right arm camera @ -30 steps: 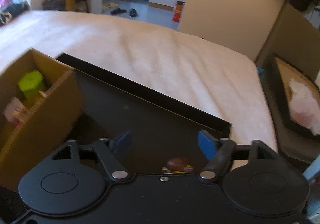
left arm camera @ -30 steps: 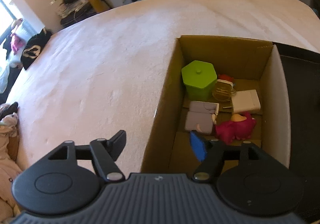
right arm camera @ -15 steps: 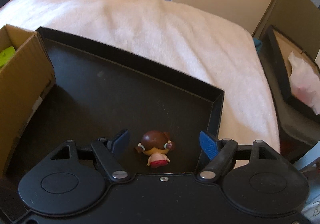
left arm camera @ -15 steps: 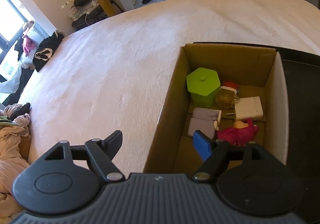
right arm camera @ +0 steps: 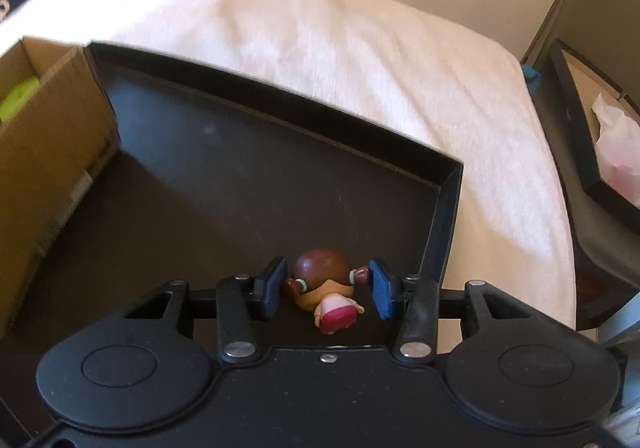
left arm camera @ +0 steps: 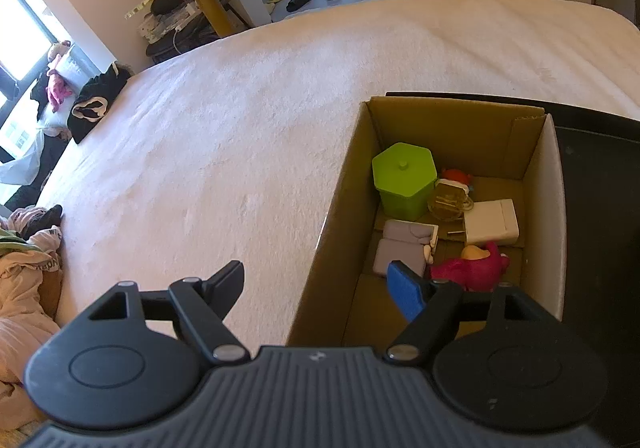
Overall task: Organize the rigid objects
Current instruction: 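Move the right gripper to the brown-haired doll figure and grasp it, then carry the doll figure into the box and open the right gripper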
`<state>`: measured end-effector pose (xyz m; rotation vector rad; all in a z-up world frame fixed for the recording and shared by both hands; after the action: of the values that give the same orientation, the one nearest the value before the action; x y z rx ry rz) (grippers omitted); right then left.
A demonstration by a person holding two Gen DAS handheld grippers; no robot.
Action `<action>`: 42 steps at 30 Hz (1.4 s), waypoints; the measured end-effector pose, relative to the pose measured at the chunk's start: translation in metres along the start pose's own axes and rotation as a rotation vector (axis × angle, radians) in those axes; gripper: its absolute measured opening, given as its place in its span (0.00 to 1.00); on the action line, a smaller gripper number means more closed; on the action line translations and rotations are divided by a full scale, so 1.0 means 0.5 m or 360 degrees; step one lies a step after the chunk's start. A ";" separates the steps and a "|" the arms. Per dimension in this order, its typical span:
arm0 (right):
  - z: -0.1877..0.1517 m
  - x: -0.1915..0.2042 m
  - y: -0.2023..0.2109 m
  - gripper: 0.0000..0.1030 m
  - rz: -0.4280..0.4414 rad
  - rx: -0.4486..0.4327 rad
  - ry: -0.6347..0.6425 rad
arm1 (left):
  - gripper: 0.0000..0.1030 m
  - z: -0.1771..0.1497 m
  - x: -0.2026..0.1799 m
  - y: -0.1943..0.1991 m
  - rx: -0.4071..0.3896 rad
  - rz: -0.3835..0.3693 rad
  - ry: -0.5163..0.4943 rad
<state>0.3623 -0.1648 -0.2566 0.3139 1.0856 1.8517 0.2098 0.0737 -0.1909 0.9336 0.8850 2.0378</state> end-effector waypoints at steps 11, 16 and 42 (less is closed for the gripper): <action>0.065 0.011 0.075 0.43 0.0051 -0.0168 -0.0013 | 0.75 0.004 0.014 0.002 -0.0014 -0.0069 0.0020; 0.100 0.028 0.116 0.43 0.0061 -0.0288 0.0030 | 0.75 -0.002 0.028 -0.013 -0.0008 -0.0083 0.0050; 0.197 0.149 0.251 0.43 0.0305 -0.0611 0.0107 | 0.55 -0.033 0.058 -0.051 -0.0067 -0.0392 0.0111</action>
<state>0.3080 -0.0713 -0.1175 0.1339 0.7401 2.2071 0.1905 0.1057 -0.2102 0.6971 0.9415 1.8784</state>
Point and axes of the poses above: each gripper's, at about its wrist camera, not at the fingertips, and y roughly against the way its jaws point, x to its left, z to its top, the point moved 8 cm from there along -y, roughly the way its jaws point, and after that the axes turned 2 degrees about -z, right-handed, at the moved point
